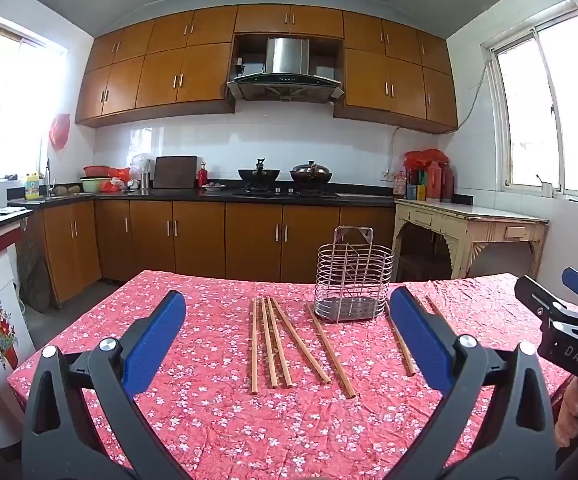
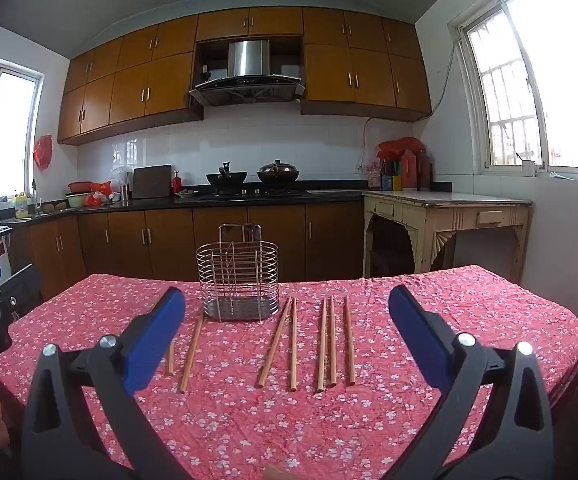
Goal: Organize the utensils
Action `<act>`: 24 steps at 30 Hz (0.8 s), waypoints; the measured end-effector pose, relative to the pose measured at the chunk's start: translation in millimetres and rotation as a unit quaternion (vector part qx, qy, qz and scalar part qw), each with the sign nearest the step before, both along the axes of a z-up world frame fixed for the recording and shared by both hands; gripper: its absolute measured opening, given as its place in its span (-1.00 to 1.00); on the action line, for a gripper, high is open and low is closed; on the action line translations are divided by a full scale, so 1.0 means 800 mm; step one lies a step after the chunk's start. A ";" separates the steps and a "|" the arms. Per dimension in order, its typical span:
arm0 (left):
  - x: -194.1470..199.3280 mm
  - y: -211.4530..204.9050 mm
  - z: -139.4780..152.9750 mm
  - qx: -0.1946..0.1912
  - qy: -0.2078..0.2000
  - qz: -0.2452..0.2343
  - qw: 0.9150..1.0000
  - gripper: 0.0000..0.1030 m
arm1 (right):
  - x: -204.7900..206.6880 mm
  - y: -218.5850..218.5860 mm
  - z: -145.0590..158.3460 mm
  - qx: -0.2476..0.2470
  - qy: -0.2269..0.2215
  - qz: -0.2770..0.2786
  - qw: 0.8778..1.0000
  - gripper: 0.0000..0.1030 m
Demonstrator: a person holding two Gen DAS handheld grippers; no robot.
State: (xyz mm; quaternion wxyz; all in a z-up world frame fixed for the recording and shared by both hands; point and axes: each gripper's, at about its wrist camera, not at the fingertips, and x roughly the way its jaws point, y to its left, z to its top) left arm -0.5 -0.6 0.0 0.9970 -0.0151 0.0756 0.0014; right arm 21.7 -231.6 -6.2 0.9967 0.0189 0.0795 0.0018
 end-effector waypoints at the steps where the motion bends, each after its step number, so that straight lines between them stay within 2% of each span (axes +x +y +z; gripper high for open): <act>1: 0.000 0.000 0.000 -0.001 0.000 0.000 1.000 0.96 | 0.000 0.000 0.000 0.000 -0.001 0.000 1.000 0.93; 24: 0.000 0.003 0.004 -0.004 0.000 -0.001 1.000 0.96 | 0.001 -0.002 -0.002 0.004 -0.001 0.000 1.000 0.92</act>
